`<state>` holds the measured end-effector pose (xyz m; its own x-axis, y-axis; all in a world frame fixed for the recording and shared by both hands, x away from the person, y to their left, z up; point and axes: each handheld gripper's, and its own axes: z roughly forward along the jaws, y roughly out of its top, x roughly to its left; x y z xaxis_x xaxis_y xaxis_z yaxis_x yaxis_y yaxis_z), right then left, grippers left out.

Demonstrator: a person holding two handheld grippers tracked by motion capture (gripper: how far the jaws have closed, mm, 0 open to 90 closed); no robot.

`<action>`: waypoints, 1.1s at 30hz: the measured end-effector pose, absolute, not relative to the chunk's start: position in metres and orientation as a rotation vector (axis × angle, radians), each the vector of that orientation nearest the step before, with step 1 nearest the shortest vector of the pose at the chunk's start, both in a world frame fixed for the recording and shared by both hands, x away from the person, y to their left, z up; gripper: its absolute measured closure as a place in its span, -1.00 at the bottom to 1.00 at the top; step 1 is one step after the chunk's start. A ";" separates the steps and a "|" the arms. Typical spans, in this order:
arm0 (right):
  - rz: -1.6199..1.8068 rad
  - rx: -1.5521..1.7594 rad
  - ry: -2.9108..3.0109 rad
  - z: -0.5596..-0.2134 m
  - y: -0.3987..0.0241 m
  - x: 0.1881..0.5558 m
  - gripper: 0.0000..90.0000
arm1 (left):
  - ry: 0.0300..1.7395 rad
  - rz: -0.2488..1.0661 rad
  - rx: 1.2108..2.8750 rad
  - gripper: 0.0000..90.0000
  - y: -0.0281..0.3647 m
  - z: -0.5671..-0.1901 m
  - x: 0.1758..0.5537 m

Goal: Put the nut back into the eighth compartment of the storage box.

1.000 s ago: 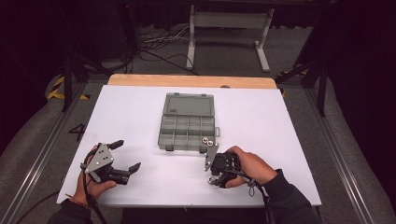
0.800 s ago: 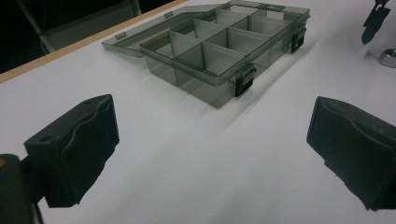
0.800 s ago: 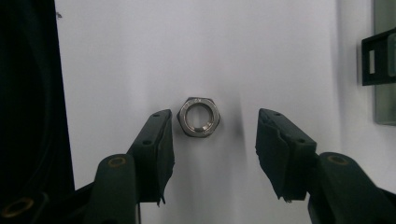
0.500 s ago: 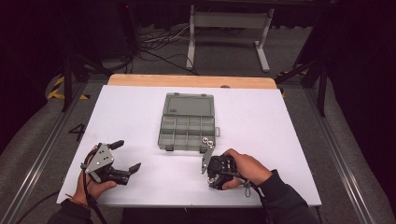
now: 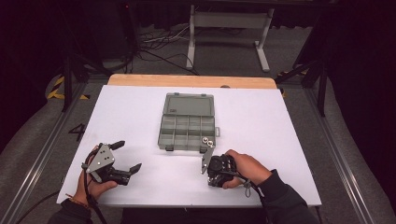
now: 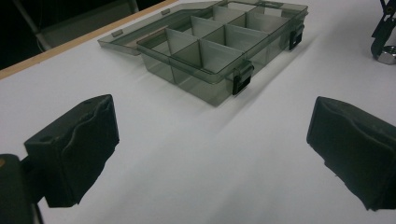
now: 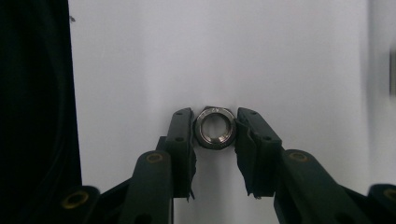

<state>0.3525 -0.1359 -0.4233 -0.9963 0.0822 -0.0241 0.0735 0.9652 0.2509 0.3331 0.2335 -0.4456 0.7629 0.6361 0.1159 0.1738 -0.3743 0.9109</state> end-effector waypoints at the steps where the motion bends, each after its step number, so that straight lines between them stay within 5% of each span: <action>1: 0.391 0.122 3.080 -0.423 -0.136 0.352 0.52 | 0.616 0.562 1.926 -0.93 0.234 -0.446 0.333; 33: 0.458 0.207 3.006 -0.404 -0.154 0.367 0.57 | 0.617 0.561 1.936 -0.93 0.232 -0.447 0.334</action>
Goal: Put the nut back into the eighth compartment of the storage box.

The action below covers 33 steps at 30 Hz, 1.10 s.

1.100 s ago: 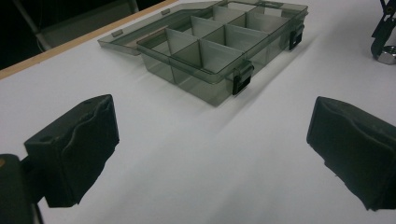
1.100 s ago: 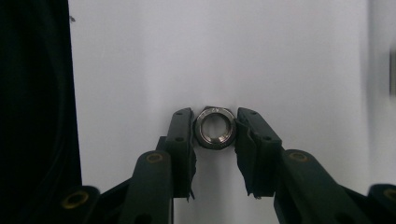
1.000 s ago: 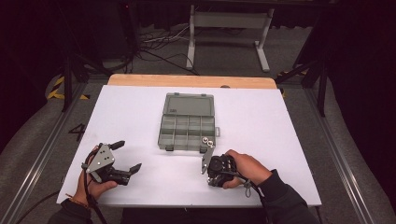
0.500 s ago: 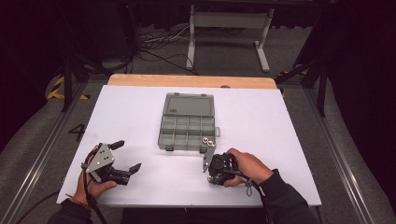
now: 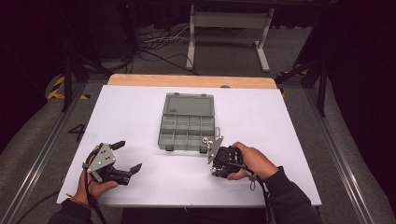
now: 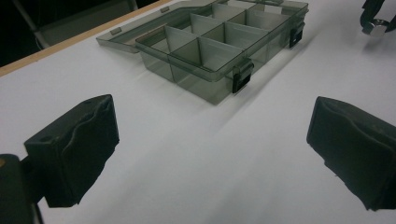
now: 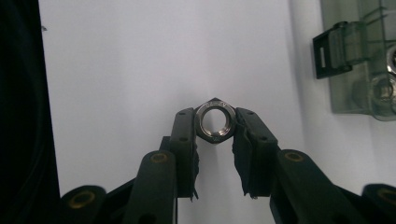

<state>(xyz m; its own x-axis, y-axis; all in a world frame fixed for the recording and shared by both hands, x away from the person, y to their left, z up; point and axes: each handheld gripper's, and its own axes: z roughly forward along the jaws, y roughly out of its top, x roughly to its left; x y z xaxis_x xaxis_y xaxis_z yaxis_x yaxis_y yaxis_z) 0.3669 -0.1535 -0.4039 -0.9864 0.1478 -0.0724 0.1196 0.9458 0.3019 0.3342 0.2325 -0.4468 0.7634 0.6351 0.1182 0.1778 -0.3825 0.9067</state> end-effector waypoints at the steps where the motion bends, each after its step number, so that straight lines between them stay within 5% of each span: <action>1: 0.464 0.218 2.995 -0.402 -0.155 0.369 0.57 | 0.613 0.561 1.938 -0.93 0.232 -0.447 0.334; 33: 0.485 0.349 2.935 -0.371 -0.157 0.414 0.57 | 0.618 0.557 1.935 -0.93 0.232 -0.447 0.334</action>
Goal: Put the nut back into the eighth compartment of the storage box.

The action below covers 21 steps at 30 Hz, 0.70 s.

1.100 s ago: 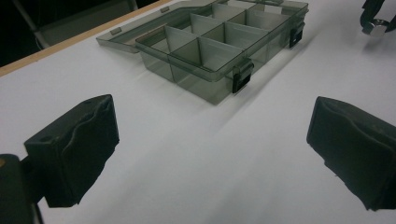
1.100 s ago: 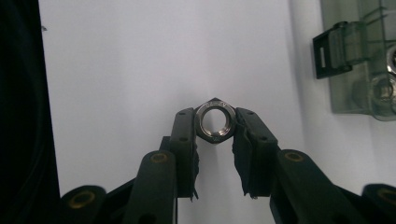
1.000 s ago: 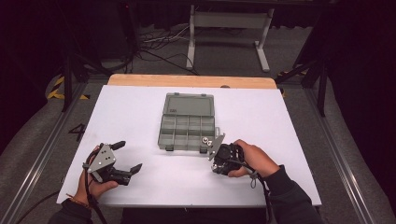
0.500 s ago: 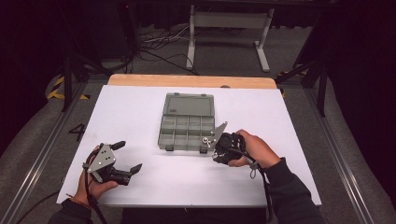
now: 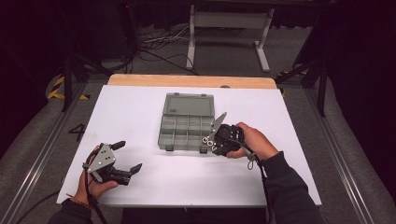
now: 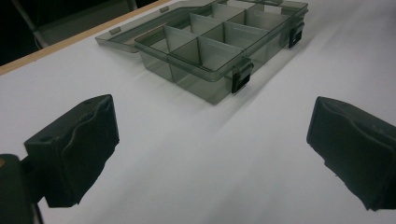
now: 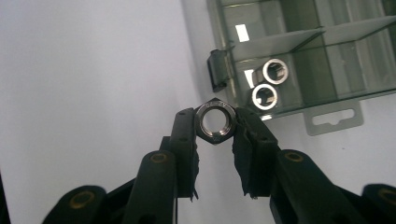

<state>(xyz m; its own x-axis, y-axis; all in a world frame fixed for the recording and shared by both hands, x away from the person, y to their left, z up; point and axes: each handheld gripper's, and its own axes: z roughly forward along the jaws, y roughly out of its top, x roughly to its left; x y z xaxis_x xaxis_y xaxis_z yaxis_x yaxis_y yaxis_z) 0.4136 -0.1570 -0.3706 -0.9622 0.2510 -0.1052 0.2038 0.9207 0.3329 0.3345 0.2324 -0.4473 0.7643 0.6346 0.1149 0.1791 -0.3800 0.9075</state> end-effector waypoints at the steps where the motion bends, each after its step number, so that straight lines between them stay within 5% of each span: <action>1: 0.484 0.352 2.933 -0.370 -0.157 0.415 0.57 | 0.618 0.553 1.935 -0.93 0.232 -0.448 0.334; 21: 0.444 0.402 2.921 -0.360 -0.144 0.445 0.57 | 0.615 0.556 1.933 -0.93 0.234 -0.447 0.334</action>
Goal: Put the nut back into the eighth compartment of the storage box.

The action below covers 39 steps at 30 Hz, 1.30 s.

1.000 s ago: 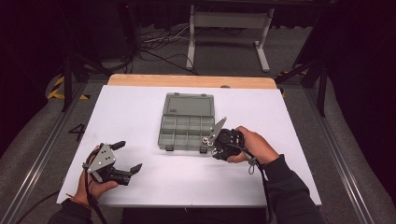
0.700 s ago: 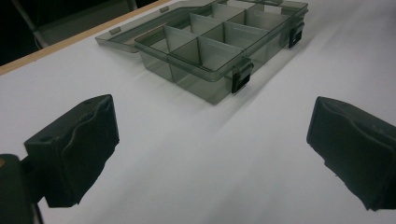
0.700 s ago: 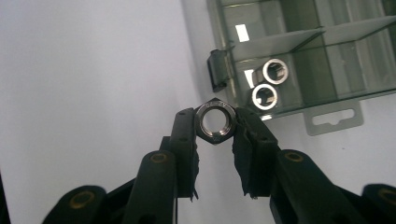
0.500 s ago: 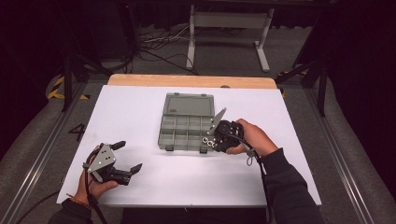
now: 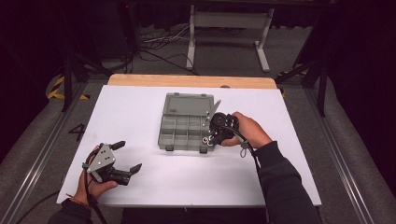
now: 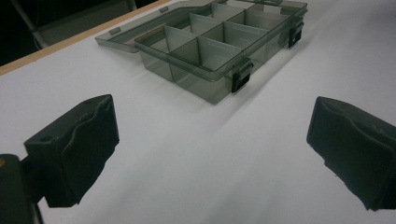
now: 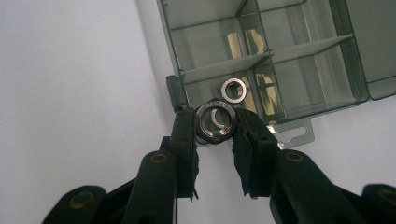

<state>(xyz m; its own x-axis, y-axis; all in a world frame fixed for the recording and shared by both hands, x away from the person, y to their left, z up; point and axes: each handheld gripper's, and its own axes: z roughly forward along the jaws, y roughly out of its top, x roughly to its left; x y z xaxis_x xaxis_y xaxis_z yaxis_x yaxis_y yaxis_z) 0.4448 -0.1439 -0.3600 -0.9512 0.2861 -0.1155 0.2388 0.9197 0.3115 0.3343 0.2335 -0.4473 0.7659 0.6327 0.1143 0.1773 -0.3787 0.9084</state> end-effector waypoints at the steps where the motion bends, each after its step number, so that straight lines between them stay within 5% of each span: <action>1: 0.446 0.412 2.921 -0.360 -0.143 0.447 0.57 | 0.613 0.556 1.934 -0.93 0.234 -0.447 0.334; 39: 0.328 0.425 2.969 -0.377 -0.121 0.470 0.57 | 0.615 0.552 1.930 -0.93 0.234 -0.448 0.335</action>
